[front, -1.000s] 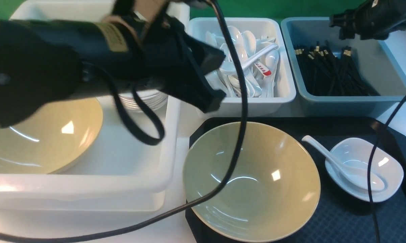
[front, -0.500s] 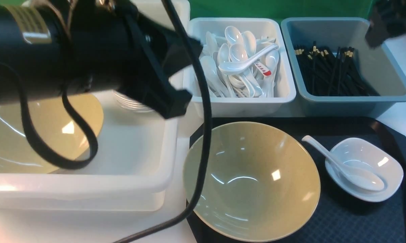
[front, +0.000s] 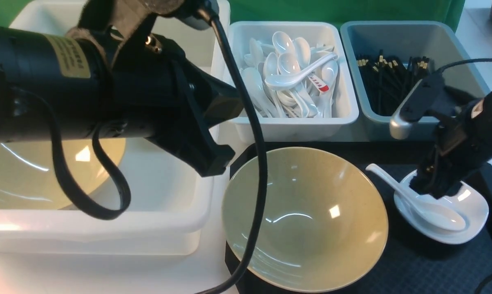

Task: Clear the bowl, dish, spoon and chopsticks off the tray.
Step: Use the right arm to grab the soup spoon in the middle, then use the right arm to put the soup spoon into the small storage box in the middle

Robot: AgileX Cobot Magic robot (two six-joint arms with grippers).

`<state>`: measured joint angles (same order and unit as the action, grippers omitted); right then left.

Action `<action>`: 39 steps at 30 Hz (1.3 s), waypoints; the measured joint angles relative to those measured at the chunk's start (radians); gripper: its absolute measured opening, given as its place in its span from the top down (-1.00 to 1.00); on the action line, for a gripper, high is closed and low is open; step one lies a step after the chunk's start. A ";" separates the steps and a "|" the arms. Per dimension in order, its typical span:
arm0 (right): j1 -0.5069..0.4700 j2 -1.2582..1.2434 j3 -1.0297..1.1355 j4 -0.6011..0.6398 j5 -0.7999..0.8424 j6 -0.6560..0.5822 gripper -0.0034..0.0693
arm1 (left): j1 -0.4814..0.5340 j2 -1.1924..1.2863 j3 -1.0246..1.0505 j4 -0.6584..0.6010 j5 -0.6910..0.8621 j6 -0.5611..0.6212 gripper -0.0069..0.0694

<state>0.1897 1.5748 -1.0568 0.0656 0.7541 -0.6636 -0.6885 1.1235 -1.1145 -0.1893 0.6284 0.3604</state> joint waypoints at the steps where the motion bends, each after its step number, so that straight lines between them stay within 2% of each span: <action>1: 0.000 0.022 0.002 0.019 -0.042 -0.016 -0.54 | 0.000 0.007 0.000 0.000 0.002 0.002 0.84; 3: 0.000 0.051 0.004 0.059 -0.077 -0.060 -0.54 | 0.000 0.014 0.000 0.000 0.004 0.002 0.84; 7: 0.000 0.122 0.006 0.220 -0.096 -0.236 -0.54 | 0.000 0.038 0.000 0.000 0.005 0.002 0.84; 12: 0.000 0.154 0.006 0.255 -0.125 -0.290 -0.50 | 0.000 0.048 0.000 0.000 0.006 0.002 0.84; 15: 0.000 0.158 0.006 0.260 -0.168 -0.307 -0.15 | 0.000 0.050 0.000 -0.001 0.006 0.002 0.84; 16: 0.000 0.158 0.006 0.261 -0.175 -0.311 -0.01 | 0.000 0.050 0.000 -0.001 0.006 0.002 0.84; 17: 0.000 0.158 0.006 0.263 -0.180 -0.314 0.23 | 0.000 0.050 0.000 0.000 0.006 0.002 0.84; 19: 0.000 0.158 0.003 0.265 -0.168 -0.315 0.47 | 0.000 0.050 0.000 0.002 0.006 0.002 0.84; 24: 0.000 0.120 -0.067 0.259 -0.057 -0.295 0.43 | 0.000 0.039 0.000 0.074 0.033 -0.009 0.84; 27: 0.006 0.051 -0.189 0.259 -0.040 -0.246 0.43 | 0.000 -0.011 0.000 0.176 0.079 -0.100 0.84; 29: 0.020 0.029 -0.265 0.258 -0.074 -0.211 0.43 | 0.000 -0.044 0.000 0.238 0.104 -0.163 0.84; 33: 0.088 0.069 -0.463 0.280 -0.249 -0.083 0.43 | 0.000 -0.093 0.000 0.306 0.154 -0.262 0.84; 36: 0.144 0.164 -0.581 0.331 -0.398 -0.012 0.43 | 0.000 -0.103 0.000 0.303 0.186 -0.300 0.84; 39: 0.188 0.276 -0.685 0.348 -0.493 0.002 0.43 | 0.000 -0.103 0.000 0.277 0.221 -0.336 0.84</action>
<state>0.3772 1.8509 -1.7419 0.4140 0.2615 -0.6615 -0.6885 1.0210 -1.1145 0.0878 0.8495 0.0241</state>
